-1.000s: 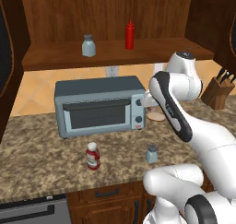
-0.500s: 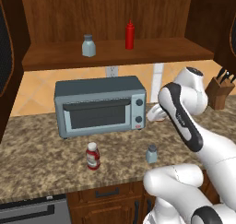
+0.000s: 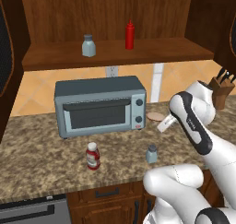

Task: Put the shaker and condiment bottle from the counter next to their counterparts in the cabinet.

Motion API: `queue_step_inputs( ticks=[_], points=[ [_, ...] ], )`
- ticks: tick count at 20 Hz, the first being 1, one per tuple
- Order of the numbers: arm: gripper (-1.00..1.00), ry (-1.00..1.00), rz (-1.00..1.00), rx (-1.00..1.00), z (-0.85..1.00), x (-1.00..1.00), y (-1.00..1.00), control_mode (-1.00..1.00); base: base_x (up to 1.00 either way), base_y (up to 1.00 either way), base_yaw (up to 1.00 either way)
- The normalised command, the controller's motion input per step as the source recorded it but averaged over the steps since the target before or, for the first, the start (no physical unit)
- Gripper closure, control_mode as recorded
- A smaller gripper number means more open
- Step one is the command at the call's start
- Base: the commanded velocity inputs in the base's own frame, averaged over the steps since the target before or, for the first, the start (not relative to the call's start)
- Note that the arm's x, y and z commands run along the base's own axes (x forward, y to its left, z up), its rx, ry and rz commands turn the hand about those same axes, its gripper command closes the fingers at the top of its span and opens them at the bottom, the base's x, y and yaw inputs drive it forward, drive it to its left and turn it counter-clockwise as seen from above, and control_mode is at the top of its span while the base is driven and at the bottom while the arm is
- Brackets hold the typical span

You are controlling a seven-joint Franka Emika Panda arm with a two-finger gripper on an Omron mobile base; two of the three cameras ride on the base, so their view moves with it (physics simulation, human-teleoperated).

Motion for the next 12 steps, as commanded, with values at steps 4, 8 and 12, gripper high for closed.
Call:
queue_step_inputs(
  ticks=[4, 8, 12],
  points=[
    [-1.00, -0.08, 0.12, 0.05, -0.47, 0.00, -0.37, -1.00, 0.00, 0.00, 0.00],
    [-1.00, -0.18, 0.24, 0.05, -0.26, 0.00, -0.04, -1.00, 0.00, 0.00, 0.00],
    [-1.00, -0.22, 0.28, 0.13, -0.13, -0.07, -0.18, -1.00, 0.00, 0.00, 0.00]
  ],
)
